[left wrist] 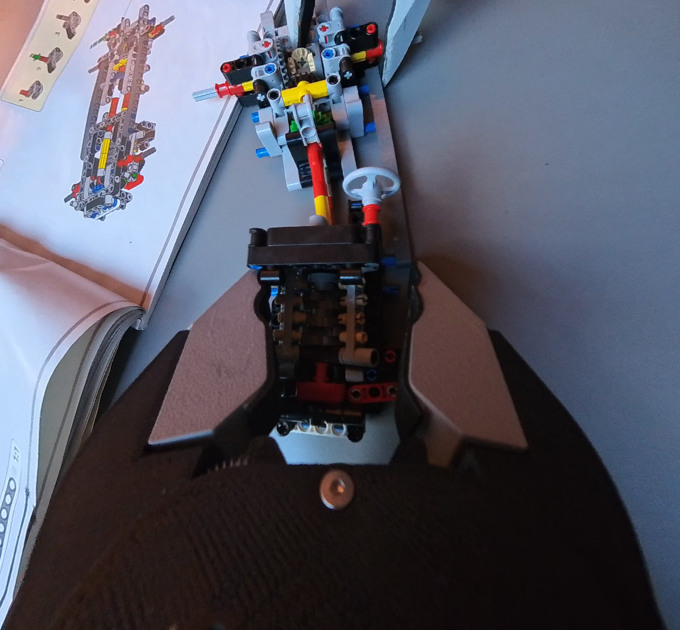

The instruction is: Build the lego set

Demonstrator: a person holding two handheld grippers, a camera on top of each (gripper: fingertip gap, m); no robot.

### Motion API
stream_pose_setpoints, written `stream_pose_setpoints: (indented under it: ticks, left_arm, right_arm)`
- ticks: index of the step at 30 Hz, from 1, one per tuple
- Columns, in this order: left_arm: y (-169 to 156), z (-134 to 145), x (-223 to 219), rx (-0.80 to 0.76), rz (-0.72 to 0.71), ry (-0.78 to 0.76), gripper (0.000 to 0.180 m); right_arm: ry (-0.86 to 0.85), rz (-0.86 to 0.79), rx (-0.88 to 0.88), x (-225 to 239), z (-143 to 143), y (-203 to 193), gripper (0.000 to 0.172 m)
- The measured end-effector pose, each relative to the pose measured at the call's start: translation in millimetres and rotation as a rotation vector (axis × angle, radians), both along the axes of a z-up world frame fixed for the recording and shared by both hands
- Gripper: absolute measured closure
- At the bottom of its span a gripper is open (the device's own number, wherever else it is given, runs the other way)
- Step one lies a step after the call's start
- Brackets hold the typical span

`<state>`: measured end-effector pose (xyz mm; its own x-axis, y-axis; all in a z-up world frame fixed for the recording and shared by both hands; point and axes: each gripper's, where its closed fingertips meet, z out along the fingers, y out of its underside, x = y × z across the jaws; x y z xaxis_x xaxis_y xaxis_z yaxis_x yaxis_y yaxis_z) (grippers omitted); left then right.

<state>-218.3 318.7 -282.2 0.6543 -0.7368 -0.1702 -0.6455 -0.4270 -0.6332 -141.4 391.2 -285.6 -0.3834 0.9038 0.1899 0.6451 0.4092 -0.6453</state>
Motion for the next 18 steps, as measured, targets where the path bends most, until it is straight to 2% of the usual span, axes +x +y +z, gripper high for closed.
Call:
stream_pose_setpoints:
  ticks: [13,18]
  left_arm:
    - [-0.2,-0.1,-2.0,-0.01,0.03,0.006,0.107]
    - [-1.2,1.9,-1.4,-0.016,0.034,-0.015,0.109]
  right_arm:
    - [-0.033,-0.053,-0.01,-1.0,-0.9,0.7,0.129]
    - [-0.031,-0.08,-0.087,-2.8,1.7,0.2,0.131]
